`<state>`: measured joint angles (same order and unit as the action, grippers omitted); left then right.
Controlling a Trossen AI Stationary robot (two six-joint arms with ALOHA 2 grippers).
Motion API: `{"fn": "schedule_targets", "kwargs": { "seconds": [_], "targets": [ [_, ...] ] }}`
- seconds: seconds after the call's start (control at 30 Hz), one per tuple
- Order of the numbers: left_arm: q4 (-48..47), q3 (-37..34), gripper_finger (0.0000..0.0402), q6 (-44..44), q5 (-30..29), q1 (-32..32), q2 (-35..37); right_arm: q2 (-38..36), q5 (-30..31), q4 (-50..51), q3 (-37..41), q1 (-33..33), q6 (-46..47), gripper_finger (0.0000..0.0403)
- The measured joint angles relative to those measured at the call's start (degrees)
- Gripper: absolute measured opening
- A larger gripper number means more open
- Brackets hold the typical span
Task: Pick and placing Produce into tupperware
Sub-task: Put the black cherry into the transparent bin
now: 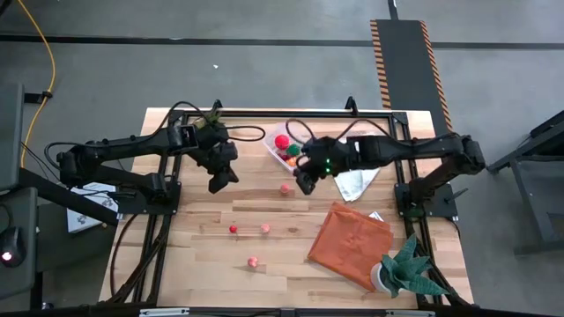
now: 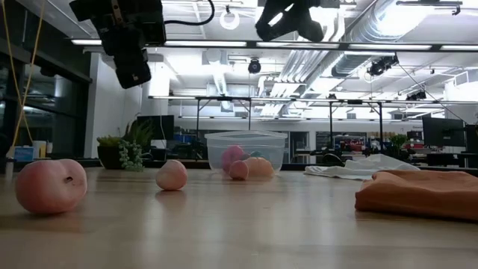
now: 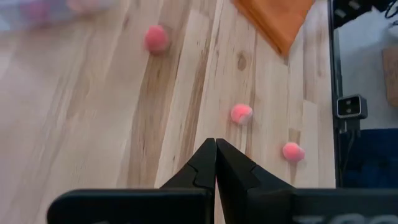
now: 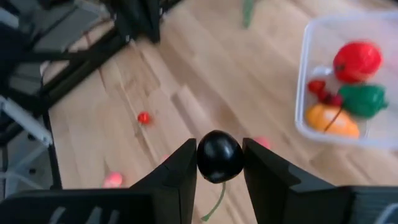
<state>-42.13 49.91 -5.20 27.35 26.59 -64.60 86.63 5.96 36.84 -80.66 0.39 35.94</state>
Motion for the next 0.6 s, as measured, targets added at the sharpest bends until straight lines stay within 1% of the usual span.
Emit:
{"fn": "schedule_targets", "kwargs": {
  "seconds": [0.2,0.37,0.6],
  "targets": [
    [5.00,0.00,0.0001,-0.22,0.02,0.00,0.00,0.02,-0.20,-4.83,0.00,-4.88,-1.98,0.0103],
    [8.67,0.00,0.0001,-0.23,0.00,0.00,0.00,0.02,-0.33,-6.98,0.00,-9.68,-3.48,0.0103],
    [11.56,0.00,0.0001,-1.18,0.00,0.00,0.00,0.30,-4.83,-8.29,0.00,-16.03,-6.42,0.0103]
  ]
}}
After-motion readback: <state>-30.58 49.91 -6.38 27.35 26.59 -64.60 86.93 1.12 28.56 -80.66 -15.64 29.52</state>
